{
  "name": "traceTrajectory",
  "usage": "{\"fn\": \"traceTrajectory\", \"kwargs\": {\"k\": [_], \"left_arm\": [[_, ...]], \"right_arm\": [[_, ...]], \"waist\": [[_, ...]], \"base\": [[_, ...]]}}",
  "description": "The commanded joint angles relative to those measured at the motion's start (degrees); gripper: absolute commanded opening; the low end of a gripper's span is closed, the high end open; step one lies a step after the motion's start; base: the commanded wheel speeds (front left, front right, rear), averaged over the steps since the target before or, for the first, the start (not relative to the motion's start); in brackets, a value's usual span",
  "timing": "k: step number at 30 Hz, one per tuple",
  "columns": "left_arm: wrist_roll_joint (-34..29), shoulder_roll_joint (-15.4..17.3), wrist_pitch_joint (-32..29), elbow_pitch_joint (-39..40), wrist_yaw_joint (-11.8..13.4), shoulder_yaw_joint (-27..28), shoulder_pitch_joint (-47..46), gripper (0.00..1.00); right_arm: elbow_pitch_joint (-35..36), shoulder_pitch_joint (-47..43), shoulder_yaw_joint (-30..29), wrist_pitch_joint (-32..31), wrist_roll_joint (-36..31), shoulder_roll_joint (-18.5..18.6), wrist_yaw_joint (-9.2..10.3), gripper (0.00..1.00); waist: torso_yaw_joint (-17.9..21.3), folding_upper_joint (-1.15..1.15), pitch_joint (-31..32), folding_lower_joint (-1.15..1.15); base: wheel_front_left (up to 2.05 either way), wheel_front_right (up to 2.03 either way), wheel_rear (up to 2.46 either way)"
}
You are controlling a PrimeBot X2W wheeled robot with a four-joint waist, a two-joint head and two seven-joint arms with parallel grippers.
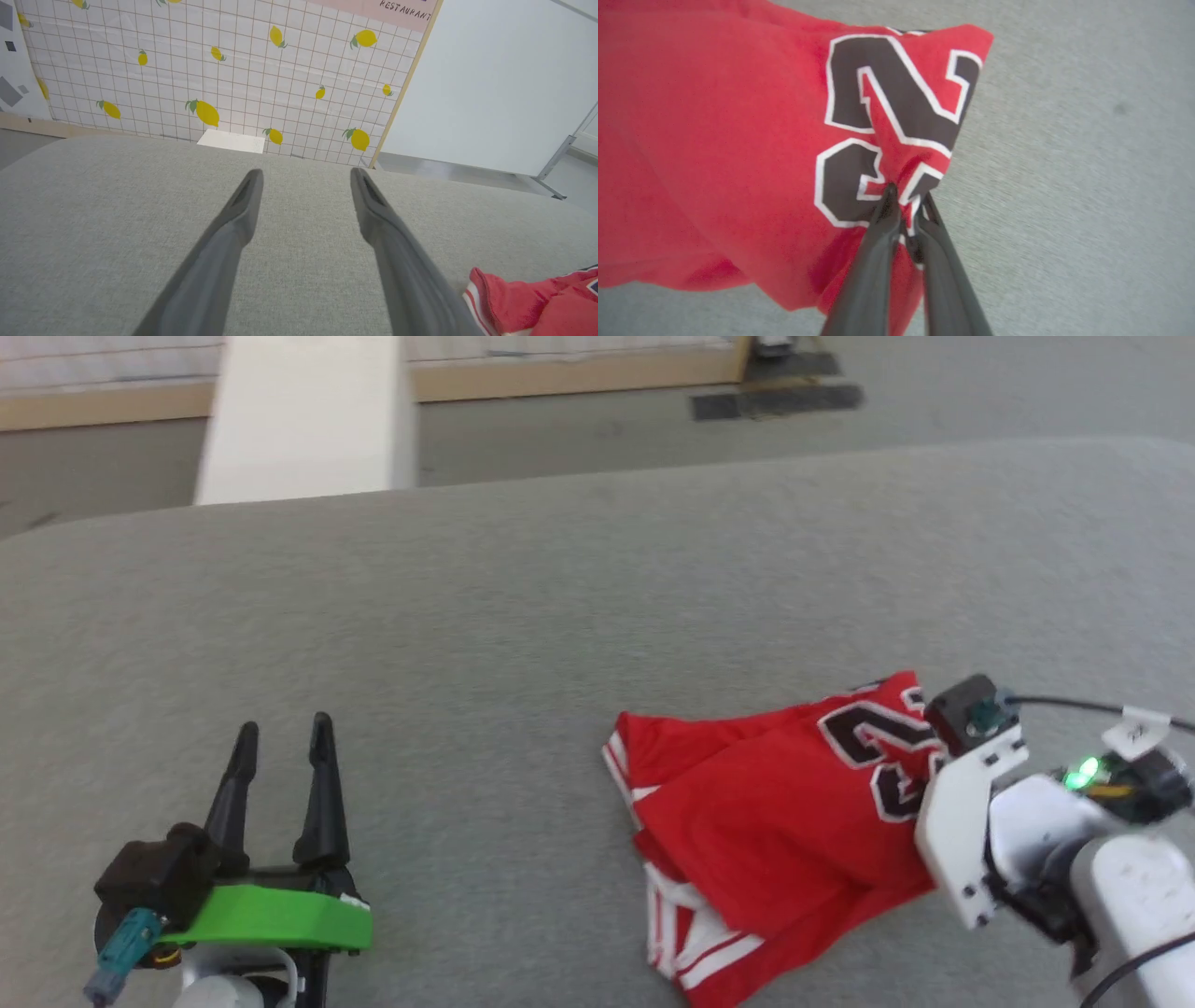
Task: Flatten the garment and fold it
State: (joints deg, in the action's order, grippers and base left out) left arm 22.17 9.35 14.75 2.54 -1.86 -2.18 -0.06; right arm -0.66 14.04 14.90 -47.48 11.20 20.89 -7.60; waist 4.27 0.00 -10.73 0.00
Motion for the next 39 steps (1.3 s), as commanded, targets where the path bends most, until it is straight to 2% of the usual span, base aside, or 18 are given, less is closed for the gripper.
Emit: {"fn": "traceTrajectory", "kwargs": {"k": [1,3,7,11,15,22,33,34,35,36,39], "left_arm": [[-0.8,-0.09,0.23,0.56,0.3,0.47,-0.54,1.0],[-1.05,-0.08,0.24,1.3,0.6,1.2,-0.68,1.0],[-1.85,0.69,0.2,2.37,0.41,1.25,-1.97,1.0],[-2.78,2.43,-1.17,4.14,0.43,1.29,-3.73,1.0],[-3.79,4.71,-3.82,7.37,0.87,1.89,-4.89,1.0],[-4.69,7.96,-7.98,13.62,2.16,4.02,-5.61,1.0],[-5.04,9.75,-10.83,18.8,3.49,5.39,-5.92,1.0],[-4.98,9.72,-10.86,18.86,3.58,5.43,-5.88,1.0],[-4.9,9.68,-10.83,18.88,3.66,5.47,-5.78,1.0],[-4.82,9.62,-10.78,18.84,3.69,5.42,-5.72,1.0],[-4.64,9.32,-10.34,18.26,3.61,4.93,-5.72,1.0]], "right_arm": [[0.01,2.28,0.74,-0.31,0.49,1.97,0.11,0.0],[-0.87,5.35,1.99,0.14,0.89,4.39,0.11,0.0],[-4.83,11.0,1.63,2.42,1.24,7.39,0.11,0.0],[-9.59,15.87,-0.61,7.06,0.06,8.48,0.11,0.0],[-15.0,19.62,-4.06,10.65,-1.41,8.26,0.11,0.0],[-22.37,25.03,-12.16,16.3,-4.9,8.05,0.11,0.0],[-29.49,28.83,-27.6,22.4,-11.8,7.56,0.11,0.0],[-29.66,28.94,-28.91,23.18,-12.29,7.19,0.11,0.12],[-30.11,28.99,-30.6,23.51,-13.03,6.61,0.11,0.77],[-30.56,28.99,-31.97,23.31,-13.72,6.19,0.11,1.0],[-30.68,28.49,-35.78,23.77,-16.26,5.17,0.11,1.0]], "waist": [[9.02,0.0,-2.97,0.0],[12.77,0.0,-4.03,0.0],[17.85,0.0,-6.79,0.0],[21.02,0.0,-10.62,0.0],[22.48,0.0,-15.23,0.0],[21.61,0.0,-22.24,0.0],[16.84,0.0,-27.83,0.0],[16.6,0.0,-27.85,0.0],[16.36,0.0,-27.77,0.0],[16.11,0.0,-27.62,0.0],[15.14,0.0,-26.71,0.0]], "base": [[0.0,0.0,0.0],[0.0,0.0,0.0],[0.0,0.0,0.0],[0.0,0.0,0.0],[0.0,0.0,0.0],[0.0,0.0,0.0],[0.0,0.0,0.0],[0.0,0.0,0.0],[0.0,0.0,0.0],[0.0,0.0,0.0],[0.0,0.0,0.0]]}}
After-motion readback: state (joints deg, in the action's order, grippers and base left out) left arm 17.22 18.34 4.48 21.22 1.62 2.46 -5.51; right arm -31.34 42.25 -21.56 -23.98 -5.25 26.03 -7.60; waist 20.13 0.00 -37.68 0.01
